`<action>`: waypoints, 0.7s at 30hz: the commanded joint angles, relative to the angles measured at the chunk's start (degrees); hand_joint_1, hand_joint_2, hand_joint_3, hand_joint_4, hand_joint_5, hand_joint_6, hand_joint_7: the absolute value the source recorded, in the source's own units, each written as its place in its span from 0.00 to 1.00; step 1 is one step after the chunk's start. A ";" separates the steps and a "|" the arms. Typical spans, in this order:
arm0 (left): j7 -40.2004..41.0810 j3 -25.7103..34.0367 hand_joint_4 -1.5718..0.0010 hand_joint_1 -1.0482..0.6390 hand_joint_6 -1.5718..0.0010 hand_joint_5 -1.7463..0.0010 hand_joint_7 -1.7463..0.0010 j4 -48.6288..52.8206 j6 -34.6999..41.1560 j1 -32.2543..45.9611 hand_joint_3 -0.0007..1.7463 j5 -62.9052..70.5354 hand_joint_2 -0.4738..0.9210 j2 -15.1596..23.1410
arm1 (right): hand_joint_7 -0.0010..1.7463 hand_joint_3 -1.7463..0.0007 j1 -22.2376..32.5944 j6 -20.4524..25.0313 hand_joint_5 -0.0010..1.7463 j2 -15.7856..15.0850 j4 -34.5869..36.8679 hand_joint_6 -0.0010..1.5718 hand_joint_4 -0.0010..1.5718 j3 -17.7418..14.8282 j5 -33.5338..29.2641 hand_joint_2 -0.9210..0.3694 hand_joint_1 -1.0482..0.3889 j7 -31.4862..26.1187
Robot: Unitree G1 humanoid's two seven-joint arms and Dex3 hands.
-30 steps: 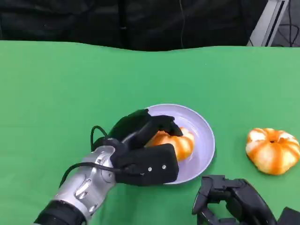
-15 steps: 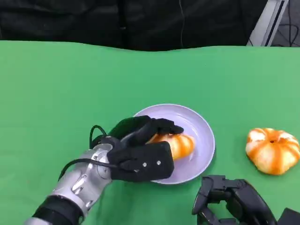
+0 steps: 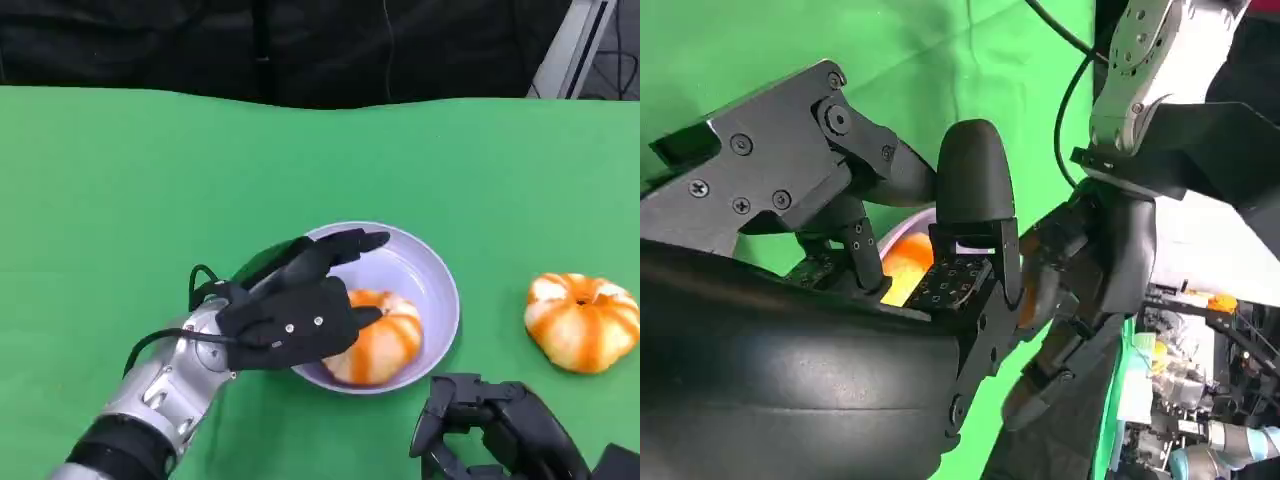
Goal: Grasp the bread from the table and place it into the plate.
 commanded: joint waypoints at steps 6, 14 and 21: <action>0.33 7.77 0.81 0.08 0.85 0.98 0.99 -3.28 -6.19 4.88 0.46 -11.08 1.00 -2.60 | 0.72 0.39 0.23 0.00 0.89 -0.43 -0.29 0.54 0.54 0.00 0.79 0.28 0.63 0.23; -1.22 11.21 0.77 0.10 0.81 0.98 0.99 -11.02 -7.94 10.30 0.44 -16.96 1.00 -3.41 | 0.70 0.40 0.00 -0.05 0.87 -0.73 0.03 0.56 0.54 -0.32 1.12 0.28 0.63 0.66; -4.04 13.61 0.72 0.13 0.79 0.97 0.99 -18.73 -7.23 16.52 0.41 -24.08 1.00 -4.42 | 0.70 0.38 -0.22 -0.80 0.87 -0.51 0.56 0.56 0.54 -0.42 1.39 0.29 0.64 1.02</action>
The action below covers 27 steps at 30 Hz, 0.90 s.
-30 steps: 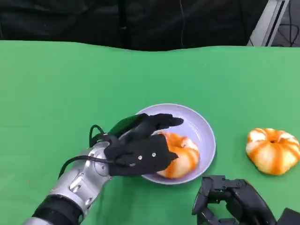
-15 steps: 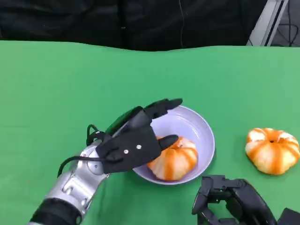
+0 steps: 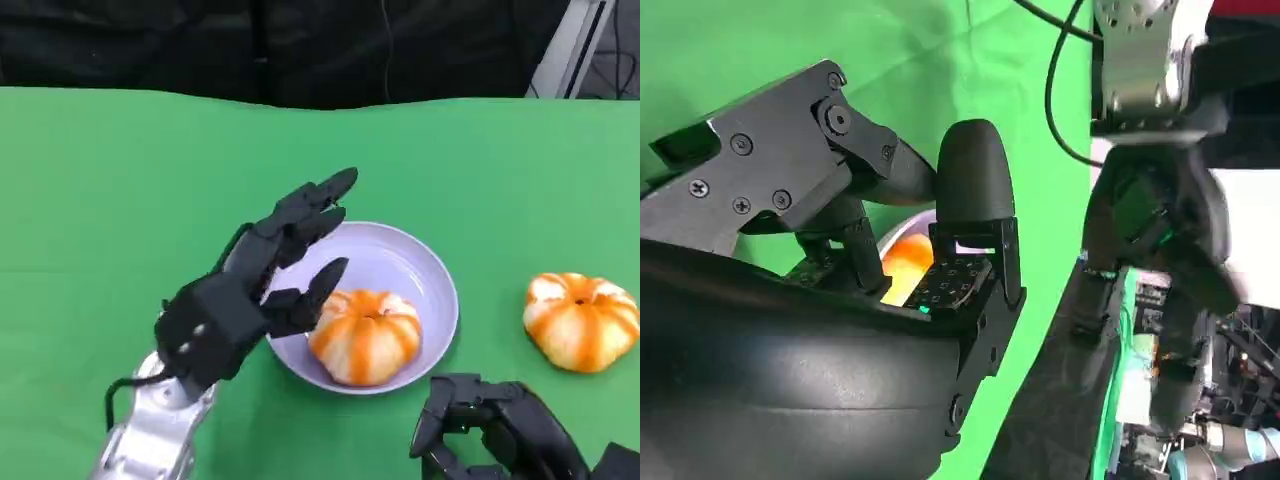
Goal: Grasp the bread from the table and place it into the plate.
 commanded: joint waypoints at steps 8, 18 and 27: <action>-2.99 4.83 0.63 0.13 0.74 0.95 0.98 -12.15 3.14 10.61 0.39 -11.23 1.00 -1.88 | 0.71 0.38 -0.15 -0.11 0.87 -0.95 0.31 0.56 0.54 -0.64 0.78 0.29 0.63 0.46; -10.62 7.90 0.50 0.18 0.65 0.96 0.98 -14.28 -2.36 19.82 0.27 -19.84 1.00 -2.10 | 0.72 0.38 -0.02 0.13 0.88 -1.39 -0.83 0.55 0.54 -1.08 0.80 0.29 0.63 0.22; -20.33 10.79 0.43 0.24 0.59 0.97 0.98 -9.89 -9.41 26.50 0.21 -26.44 1.00 -3.14 | 0.73 0.37 0.74 0.72 0.89 -1.60 -2.46 0.54 0.53 -0.94 0.99 0.29 0.64 0.13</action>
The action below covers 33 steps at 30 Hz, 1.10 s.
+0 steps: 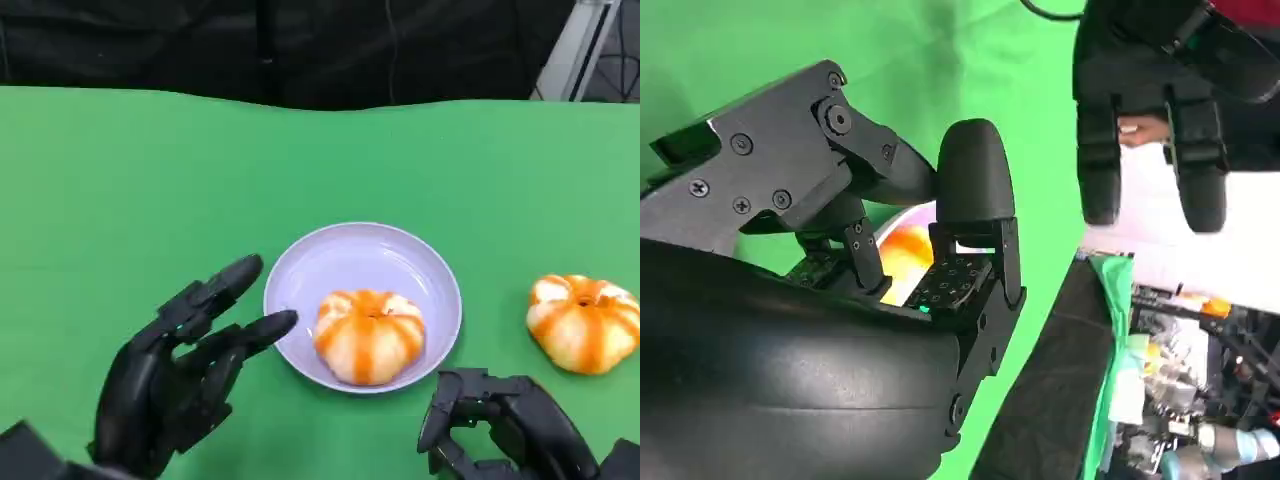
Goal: Grasp the bread from the table and place it into the plate.
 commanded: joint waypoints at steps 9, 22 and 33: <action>-9.66 2.58 0.41 0.26 0.57 0.98 0.98 6.06 -5.57 5.11 0.20 -5.41 1.00 -1.26 | 0.73 0.37 1.54 1.78 0.89 -0.77 -2.60 0.54 0.53 -0.07 0.77 0.29 0.65 -0.30; -10.52 4.42 0.37 0.59 0.49 0.99 0.98 15.17 -12.64 4.41 0.09 -0.29 1.00 -2.94 | 0.72 0.39 2.77 3.36 0.88 -1.39 -4.87 0.55 0.53 0.00 0.56 0.28 0.65 -0.24; -3.73 4.65 0.26 0.60 0.36 0.96 0.97 20.29 -20.81 2.19 0.15 7.77 1.00 -3.44 | 0.73 0.38 3.01 3.46 0.89 -1.41 -5.04 0.54 0.53 -0.09 1.29 0.28 0.65 0.33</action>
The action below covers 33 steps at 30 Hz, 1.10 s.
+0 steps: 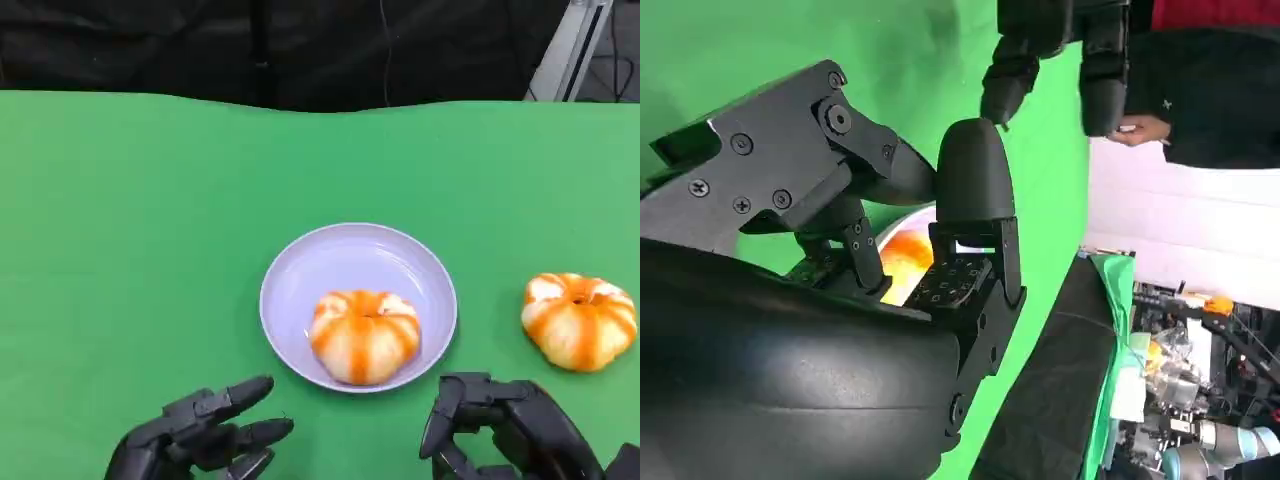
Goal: Grasp the bread from the table and place it into the plate.
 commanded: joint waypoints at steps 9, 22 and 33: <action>4.82 0.58 0.44 0.61 0.30 0.30 0.60 2.58 -2.52 -3.97 0.38 2.19 0.92 1.11 | 0.74 0.38 0.35 -0.02 0.89 -0.75 0.02 0.54 0.53 -0.42 1.47 0.29 0.65 0.48; 10.86 -0.54 0.48 0.59 0.46 0.05 0.20 5.64 -4.21 -6.41 0.69 7.99 0.73 0.91 | 0.73 0.37 0.99 0.42 0.89 -1.43 -0.95 0.54 0.53 -0.65 2.03 0.29 0.65 0.86; 13.68 -3.33 0.52 0.55 0.49 0.02 0.16 8.40 -7.66 -7.17 0.70 12.03 0.69 0.77 | 0.74 0.39 1.09 1.13 0.90 -1.55 -1.18 0.54 0.52 -0.35 2.14 0.29 0.65 1.31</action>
